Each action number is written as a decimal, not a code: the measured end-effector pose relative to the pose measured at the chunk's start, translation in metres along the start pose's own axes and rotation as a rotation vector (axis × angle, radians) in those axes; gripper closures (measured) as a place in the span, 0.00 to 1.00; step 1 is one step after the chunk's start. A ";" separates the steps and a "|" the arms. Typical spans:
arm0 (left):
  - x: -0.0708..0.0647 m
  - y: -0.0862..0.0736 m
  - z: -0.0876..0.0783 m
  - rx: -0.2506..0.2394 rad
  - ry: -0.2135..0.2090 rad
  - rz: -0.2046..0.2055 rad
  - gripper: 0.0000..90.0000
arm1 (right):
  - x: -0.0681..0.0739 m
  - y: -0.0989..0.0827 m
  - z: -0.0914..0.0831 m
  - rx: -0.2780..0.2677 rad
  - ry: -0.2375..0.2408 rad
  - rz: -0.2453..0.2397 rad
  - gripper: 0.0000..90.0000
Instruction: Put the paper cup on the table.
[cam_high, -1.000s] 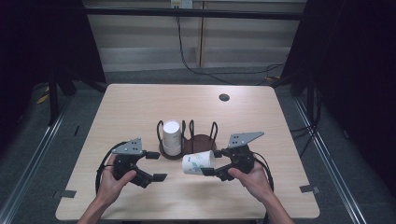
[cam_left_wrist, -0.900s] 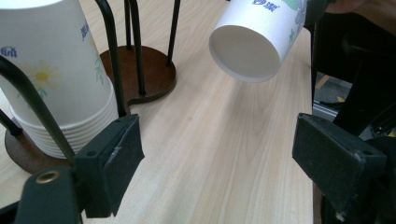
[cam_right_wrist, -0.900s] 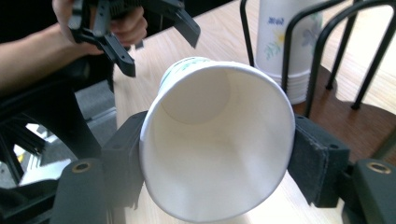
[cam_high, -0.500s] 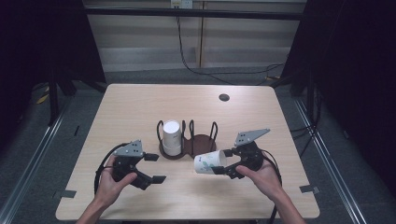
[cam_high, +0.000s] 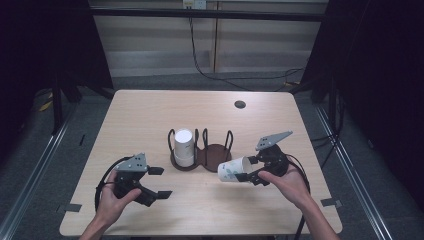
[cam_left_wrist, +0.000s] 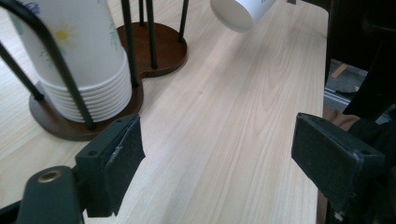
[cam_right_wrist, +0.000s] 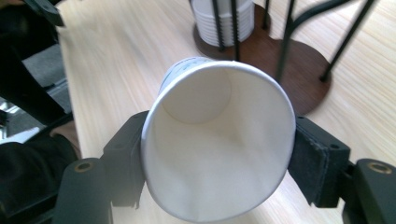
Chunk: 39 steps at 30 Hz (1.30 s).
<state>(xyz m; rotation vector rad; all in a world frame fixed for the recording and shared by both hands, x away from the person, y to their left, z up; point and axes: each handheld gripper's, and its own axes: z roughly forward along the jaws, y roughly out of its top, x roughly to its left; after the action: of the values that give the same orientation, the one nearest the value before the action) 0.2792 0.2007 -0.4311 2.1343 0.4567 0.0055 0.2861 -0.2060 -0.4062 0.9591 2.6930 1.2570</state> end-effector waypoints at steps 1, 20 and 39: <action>0.001 -0.001 -0.001 -0.002 0.001 -0.003 0.19 | -0.002 0.000 -0.001 0.011 -0.009 0.004 0.32; 0.011 -0.011 -0.004 0.034 0.042 -0.012 0.19 | -0.034 0.002 -0.009 0.180 -0.121 0.072 0.31; 0.013 -0.012 -0.006 0.034 0.029 -0.024 0.19 | -0.054 0.018 0.002 0.365 -0.189 0.099 0.30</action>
<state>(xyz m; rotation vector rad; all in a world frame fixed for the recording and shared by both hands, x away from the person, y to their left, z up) 0.2869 0.2156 -0.4399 2.1640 0.5022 0.0154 0.3392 -0.2249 -0.4071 1.1896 2.8021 0.6501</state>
